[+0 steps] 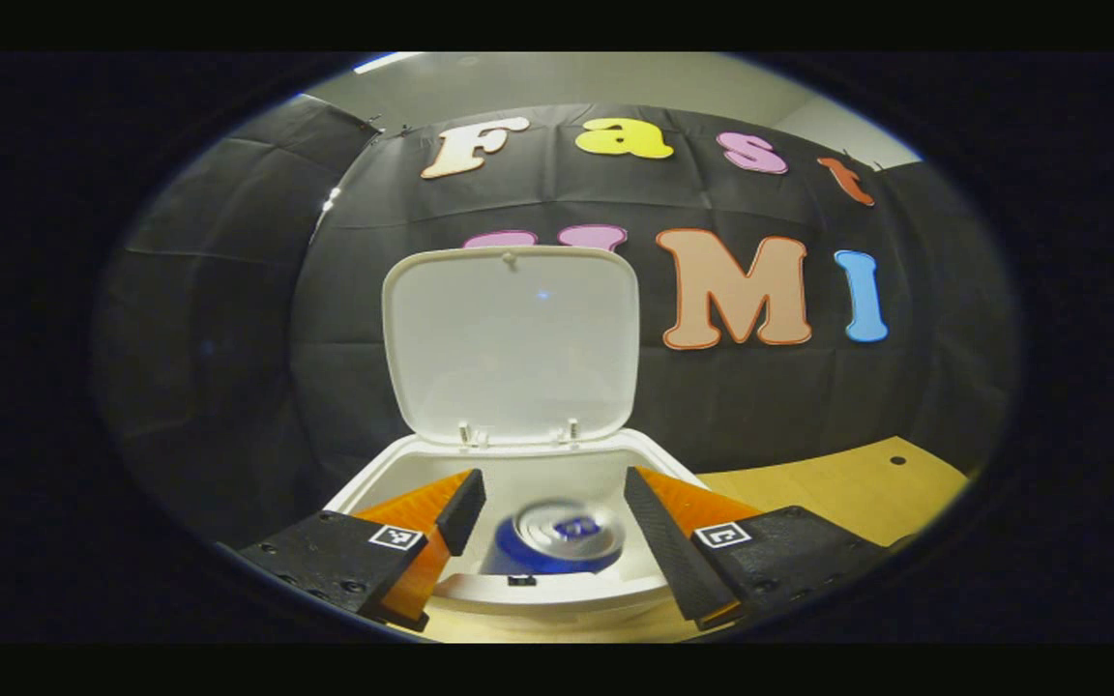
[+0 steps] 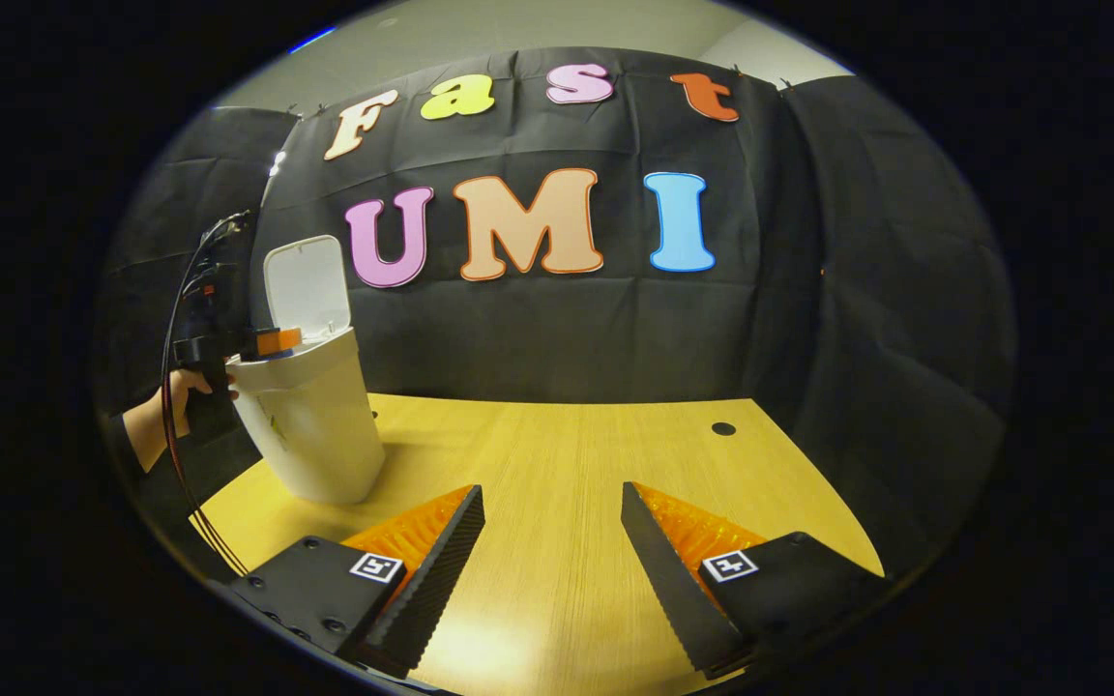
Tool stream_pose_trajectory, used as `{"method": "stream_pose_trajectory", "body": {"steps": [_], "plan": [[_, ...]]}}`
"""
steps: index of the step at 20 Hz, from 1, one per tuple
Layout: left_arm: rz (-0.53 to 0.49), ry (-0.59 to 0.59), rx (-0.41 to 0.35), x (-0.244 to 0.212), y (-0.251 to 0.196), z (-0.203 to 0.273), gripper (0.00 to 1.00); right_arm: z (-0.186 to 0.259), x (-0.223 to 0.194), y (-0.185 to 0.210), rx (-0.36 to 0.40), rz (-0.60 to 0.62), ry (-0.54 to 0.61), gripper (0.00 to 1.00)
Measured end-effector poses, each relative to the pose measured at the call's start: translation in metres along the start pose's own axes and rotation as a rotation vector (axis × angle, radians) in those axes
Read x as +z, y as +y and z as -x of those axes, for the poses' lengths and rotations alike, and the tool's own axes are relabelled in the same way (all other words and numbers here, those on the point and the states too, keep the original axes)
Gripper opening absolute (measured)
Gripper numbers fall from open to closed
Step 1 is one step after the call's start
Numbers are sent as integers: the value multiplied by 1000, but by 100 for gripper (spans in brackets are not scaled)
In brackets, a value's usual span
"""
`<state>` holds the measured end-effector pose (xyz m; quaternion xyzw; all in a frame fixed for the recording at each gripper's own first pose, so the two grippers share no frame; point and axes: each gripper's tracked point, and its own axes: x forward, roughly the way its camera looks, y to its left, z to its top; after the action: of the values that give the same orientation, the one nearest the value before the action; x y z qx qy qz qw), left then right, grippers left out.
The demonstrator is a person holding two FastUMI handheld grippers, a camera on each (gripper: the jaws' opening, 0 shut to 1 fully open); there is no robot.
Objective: Press the lid of the desktop garbage bin to open it, pick up the crumpled paper on the desktop and throw it into the bin, then pick up the pop can on the desktop and drop it into the bin, and finally close the garbage bin lid.
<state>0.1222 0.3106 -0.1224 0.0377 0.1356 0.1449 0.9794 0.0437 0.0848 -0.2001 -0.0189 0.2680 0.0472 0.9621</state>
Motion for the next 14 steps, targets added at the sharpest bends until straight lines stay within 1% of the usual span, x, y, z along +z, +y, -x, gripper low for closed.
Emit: {"method": "stream_pose_trajectory", "body": {"steps": [2,5,6,7,9,11,14], "plan": [[-15,-21,-3,10,-2,5,93,-2,1,5,17,0,-2,96],[-34,-63,-18,42,-4,10,92,-6,1,10,39,-1,-8,96],[-25,-87,-27,59,-4,10,94,-7,-2,12,48,-2,-5,96],[-10,-107,-34,76,-5,9,93,-9,-4,15,59,-3,0,96],[32,-141,-34,111,1,3,93,-16,-12,23,82,-8,19,96],[49,-173,-22,145,11,-9,93,-19,-19,33,105,-12,37,96],[34,-202,6,184,32,-35,94,-18,-26,42,119,-2,46,96]]}}
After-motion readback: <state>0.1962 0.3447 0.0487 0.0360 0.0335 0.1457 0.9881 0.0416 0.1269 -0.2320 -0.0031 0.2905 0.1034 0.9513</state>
